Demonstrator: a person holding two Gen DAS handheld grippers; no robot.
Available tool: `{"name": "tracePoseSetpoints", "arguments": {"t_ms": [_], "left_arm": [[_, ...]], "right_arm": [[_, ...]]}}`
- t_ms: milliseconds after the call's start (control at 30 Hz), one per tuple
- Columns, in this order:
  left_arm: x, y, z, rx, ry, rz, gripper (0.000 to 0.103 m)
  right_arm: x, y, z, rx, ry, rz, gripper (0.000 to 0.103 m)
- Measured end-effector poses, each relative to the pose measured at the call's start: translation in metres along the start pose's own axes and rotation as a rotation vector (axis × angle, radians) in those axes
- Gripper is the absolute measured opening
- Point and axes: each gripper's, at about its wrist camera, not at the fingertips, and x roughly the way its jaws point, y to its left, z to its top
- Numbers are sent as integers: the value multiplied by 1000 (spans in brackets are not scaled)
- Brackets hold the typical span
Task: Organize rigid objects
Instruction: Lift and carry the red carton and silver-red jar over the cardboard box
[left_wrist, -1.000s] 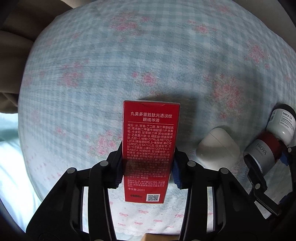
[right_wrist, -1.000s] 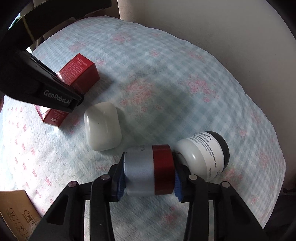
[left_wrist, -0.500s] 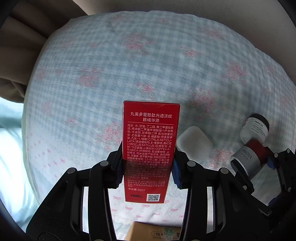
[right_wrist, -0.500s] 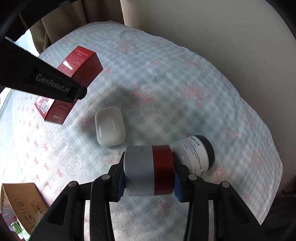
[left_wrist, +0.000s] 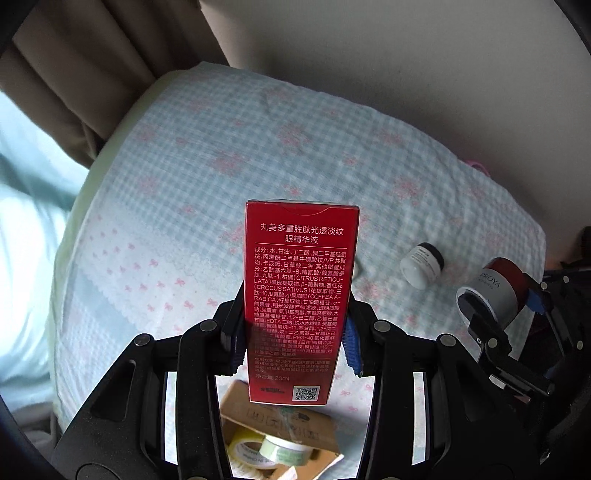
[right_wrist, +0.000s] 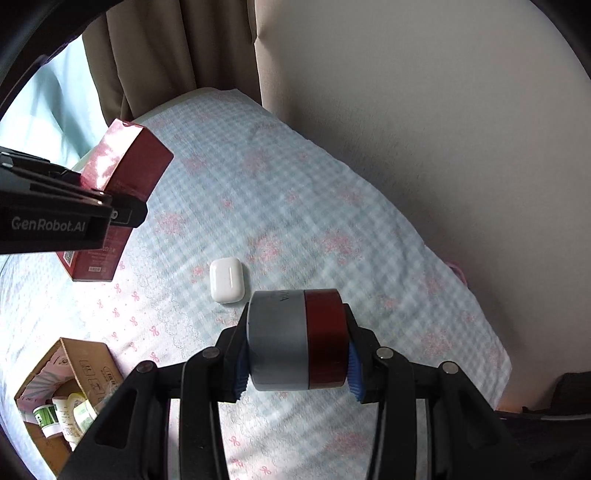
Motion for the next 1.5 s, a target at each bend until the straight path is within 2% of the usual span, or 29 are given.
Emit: {"name": "tracePoseSetpoints", "arguments": {"t_ms": [167,333,500,767,967,1133,1300,1500], "left_arm": [[-61,9,-31,-71,-56,7,38],[-117,29,-83,-186,-100,13,38],[-153,59,-153,-339,-129,36,38],[-189,105,-283,-602,-158,107,38],[-199,129,-362,-750,-153,142,38],[-189,146,-410,-839,-150,127,38],[-159,156,-443,-891,-130,79,38],[-104,168,-463,-905,-94,30,38]], "right_arm": [[-57,3,3,-66,-38,29,38],[-106,17,1,-139,-65,72,38],[-144,45,-6,-221,-82,127,38],[-184,119,-31,-363,-89,236,38],[-195,175,-57,-456,-58,321,38],[-189,213,-79,-498,-7,364,38],[-165,246,-101,-490,58,377,38],[-122,283,-121,-514,121,354,38]]}}
